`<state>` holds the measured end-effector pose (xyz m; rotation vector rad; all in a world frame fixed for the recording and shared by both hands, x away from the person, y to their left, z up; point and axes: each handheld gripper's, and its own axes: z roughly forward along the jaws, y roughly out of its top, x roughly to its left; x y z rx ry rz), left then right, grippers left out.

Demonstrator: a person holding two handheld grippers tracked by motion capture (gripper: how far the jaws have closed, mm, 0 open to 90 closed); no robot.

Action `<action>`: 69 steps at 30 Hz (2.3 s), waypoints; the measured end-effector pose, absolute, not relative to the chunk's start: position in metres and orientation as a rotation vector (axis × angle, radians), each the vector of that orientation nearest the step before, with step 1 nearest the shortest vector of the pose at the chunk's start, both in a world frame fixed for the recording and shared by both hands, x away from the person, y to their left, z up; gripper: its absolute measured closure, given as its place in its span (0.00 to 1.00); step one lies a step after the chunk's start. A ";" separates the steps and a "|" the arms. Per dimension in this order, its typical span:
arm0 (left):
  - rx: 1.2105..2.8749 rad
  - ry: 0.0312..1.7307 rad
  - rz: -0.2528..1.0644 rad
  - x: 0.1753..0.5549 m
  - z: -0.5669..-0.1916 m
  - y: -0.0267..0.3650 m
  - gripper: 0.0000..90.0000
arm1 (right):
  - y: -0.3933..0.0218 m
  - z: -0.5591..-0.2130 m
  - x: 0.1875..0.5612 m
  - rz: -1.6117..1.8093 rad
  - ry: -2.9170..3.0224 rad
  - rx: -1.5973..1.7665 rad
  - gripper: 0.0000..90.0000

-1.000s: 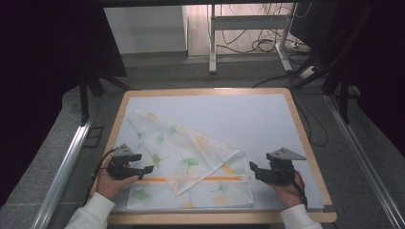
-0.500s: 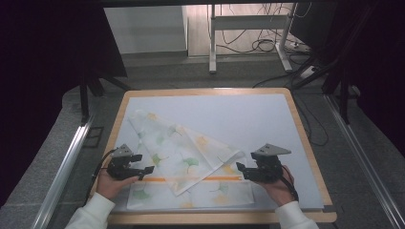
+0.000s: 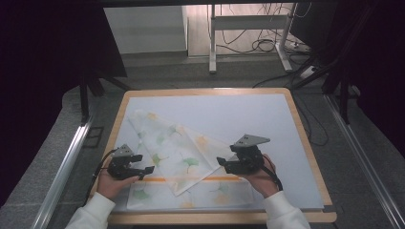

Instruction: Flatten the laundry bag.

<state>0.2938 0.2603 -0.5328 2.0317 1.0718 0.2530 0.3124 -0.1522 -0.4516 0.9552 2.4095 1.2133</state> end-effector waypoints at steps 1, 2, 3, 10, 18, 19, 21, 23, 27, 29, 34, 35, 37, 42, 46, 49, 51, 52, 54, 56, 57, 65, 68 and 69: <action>2.034 1.067 0.254 0.294 -0.533 0.260 0.27 | -0.151 -0.452 0.311 1.213 2.414 0.951 0.35; 2.033 1.066 0.253 0.294 -0.532 0.261 0.27 | -0.150 -0.452 0.311 1.213 2.417 0.950 0.35; 2.033 1.065 0.253 0.294 -0.532 0.261 0.27 | -0.148 -0.453 0.310 1.218 2.420 0.951 0.35; 2.040 1.058 0.254 0.294 -0.533 0.260 0.27 | -0.133 -0.456 0.306 1.207 2.463 0.921 0.35; 2.043 1.061 0.249 0.295 -0.534 0.259 0.27 | -0.114 -0.461 0.306 1.210 2.501 0.891 0.37; 2.041 1.062 0.249 0.295 -0.533 0.259 0.27 | -0.110 -0.461 0.307 1.218 2.509 0.891 0.37; 2.041 1.058 0.254 0.294 -0.533 0.260 0.27 | -0.097 -0.460 0.309 1.227 2.530 0.861 0.38; 2.037 1.061 0.255 0.294 -0.533 0.260 0.27 | -0.089 -0.461 0.308 1.223 2.548 0.839 0.38; 2.044 1.067 0.262 0.295 -0.533 0.260 0.27 | -0.078 -0.462 0.305 1.216 2.551 0.809 0.39; 2.043 1.069 0.262 0.295 -0.533 0.260 0.27 | -0.076 -0.462 0.305 1.218 2.556 0.810 0.39; 2.035 1.067 0.256 0.294 -0.533 0.259 0.27 | -0.069 -0.466 0.306 1.199 2.579 0.818 0.40; 2.033 1.065 0.257 0.294 -0.533 0.258 0.27 | -0.067 -0.466 0.305 1.196 2.588 0.819 0.40; 2.033 1.063 0.256 0.294 -0.533 0.258 0.27 | -0.065 -0.467 0.305 1.186 2.595 0.813 0.40; 2.035 1.062 0.253 0.294 -0.533 0.258 0.27 | -0.052 -0.475 0.305 1.147 2.642 0.786 0.40; 2.031 1.062 0.256 0.294 -0.533 0.258 0.27 | -0.041 -0.481 0.304 1.120 2.678 0.770 0.41; 2.030 1.060 0.258 0.293 -0.532 0.259 0.27 | -0.030 -0.487 0.298 1.100 2.720 0.736 0.41; 2.030 1.060 0.258 0.293 -0.532 0.259 0.27 | -0.026 -0.489 0.296 1.093 2.732 0.725 0.41; 2.031 1.059 0.257 0.293 -0.532 0.259 0.27 | -0.022 -0.492 0.294 1.084 2.749 0.707 0.41; 2.036 1.056 0.256 0.294 -0.532 0.259 0.27 | -0.016 -0.496 0.292 1.062 2.775 0.681 0.40; 2.035 1.055 0.255 0.293 -0.532 0.259 0.27 | -0.010 -0.501 0.288 1.024 2.797 0.647 0.40; 2.032 1.054 0.254 0.293 -0.532 0.259 0.27 | -0.005 -0.505 0.285 0.996 2.818 0.627 0.39; 2.033 1.053 0.254 0.293 -0.532 0.259 0.27 | 0.000 -0.513 0.283 0.962 2.836 0.613 0.39; 2.039 1.050 0.254 0.293 -0.532 0.259 0.27 | 0.002 -0.517 0.281 0.935 2.852 0.608 0.38; 2.035 1.052 0.254 0.293 -0.532 0.259 0.27 | 0.002 -0.517 0.281 0.935 2.852 0.608 0.38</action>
